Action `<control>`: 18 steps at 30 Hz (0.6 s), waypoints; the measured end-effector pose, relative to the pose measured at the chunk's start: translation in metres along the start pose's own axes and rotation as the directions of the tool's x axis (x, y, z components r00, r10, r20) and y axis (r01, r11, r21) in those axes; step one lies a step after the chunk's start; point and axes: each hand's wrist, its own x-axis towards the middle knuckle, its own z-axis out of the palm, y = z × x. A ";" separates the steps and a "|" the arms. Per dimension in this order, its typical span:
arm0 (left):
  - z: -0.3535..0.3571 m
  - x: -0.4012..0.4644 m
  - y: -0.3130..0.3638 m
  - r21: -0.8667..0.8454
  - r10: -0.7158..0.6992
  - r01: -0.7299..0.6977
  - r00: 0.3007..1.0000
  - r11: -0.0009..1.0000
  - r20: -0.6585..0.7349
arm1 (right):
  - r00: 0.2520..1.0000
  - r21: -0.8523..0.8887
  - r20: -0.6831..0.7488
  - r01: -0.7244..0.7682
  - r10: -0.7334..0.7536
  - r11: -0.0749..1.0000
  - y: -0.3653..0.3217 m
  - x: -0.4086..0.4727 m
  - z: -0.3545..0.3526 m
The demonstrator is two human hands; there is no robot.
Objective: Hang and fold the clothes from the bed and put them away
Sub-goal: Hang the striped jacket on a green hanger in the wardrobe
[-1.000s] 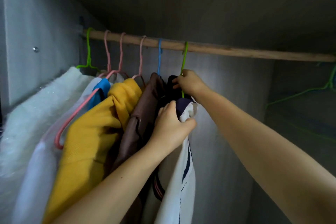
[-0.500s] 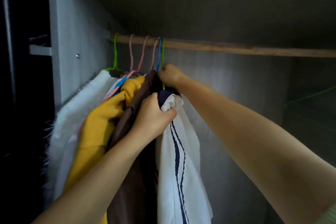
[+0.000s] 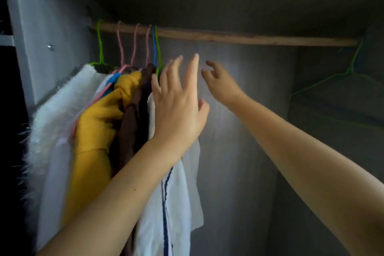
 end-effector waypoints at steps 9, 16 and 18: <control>0.074 -0.069 0.163 -0.450 0.266 -0.138 0.935 0.883 0.234 | 0.983 -0.433 -0.167 -0.147 0.081 0.890 0.098 -0.188 -0.154; 0.101 -0.203 0.361 -0.739 0.622 -0.067 0.594 0.671 0.510 | 0.825 -0.619 -0.308 -0.552 0.474 0.559 0.169 -0.429 -0.283; 0.099 -0.235 0.419 -0.776 0.679 -0.022 0.500 0.631 0.538 | 0.731 -0.619 -0.383 -0.657 0.565 0.431 0.176 -0.497 -0.318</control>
